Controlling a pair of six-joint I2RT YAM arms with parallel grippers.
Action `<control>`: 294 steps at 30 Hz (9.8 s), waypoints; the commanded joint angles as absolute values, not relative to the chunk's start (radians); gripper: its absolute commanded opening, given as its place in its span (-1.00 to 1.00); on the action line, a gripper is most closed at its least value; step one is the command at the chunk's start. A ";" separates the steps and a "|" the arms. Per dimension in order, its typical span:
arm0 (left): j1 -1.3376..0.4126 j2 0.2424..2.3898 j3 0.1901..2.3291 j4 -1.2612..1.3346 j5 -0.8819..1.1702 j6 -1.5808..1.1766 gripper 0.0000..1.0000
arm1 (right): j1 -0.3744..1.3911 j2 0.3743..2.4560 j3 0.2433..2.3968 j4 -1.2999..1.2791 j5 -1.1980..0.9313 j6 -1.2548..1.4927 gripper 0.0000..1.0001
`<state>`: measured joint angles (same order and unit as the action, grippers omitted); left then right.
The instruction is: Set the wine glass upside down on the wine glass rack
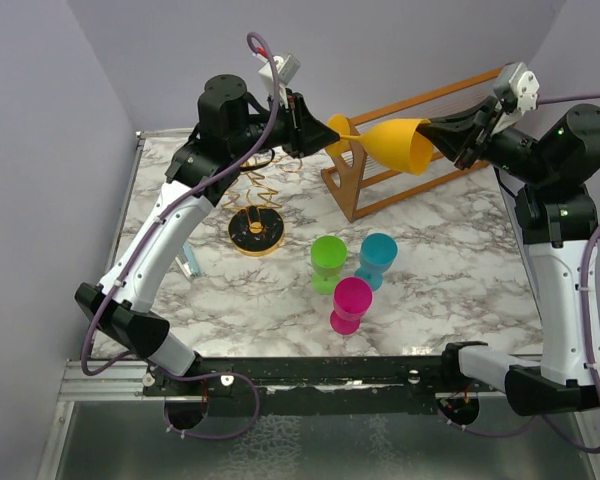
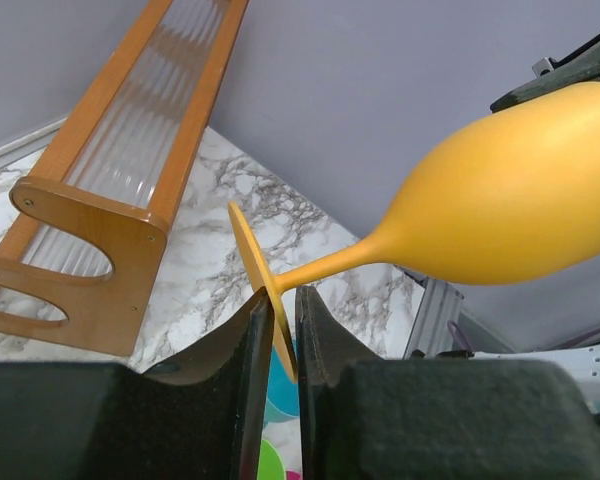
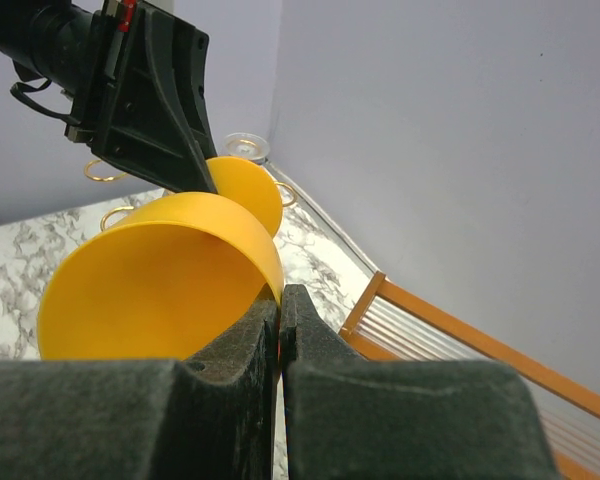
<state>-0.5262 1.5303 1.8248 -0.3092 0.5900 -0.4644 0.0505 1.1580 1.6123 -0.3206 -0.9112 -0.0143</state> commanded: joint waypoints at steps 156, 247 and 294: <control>-0.650 1.733 1.826 -0.454 -0.616 0.860 -1.00 | 0.050 0.930 0.946 -0.554 -1.069 -0.569 0.79; -0.565 1.309 1.657 -0.520 -0.151 0.430 0.98 | 0.224 1.244 1.170 -0.807 -0.548 -0.569 0.40; -0.514 1.255 1.619 -0.516 -0.169 0.386 0.98 | 0.345 0.937 1.234 -0.712 -0.141 -0.702 -0.98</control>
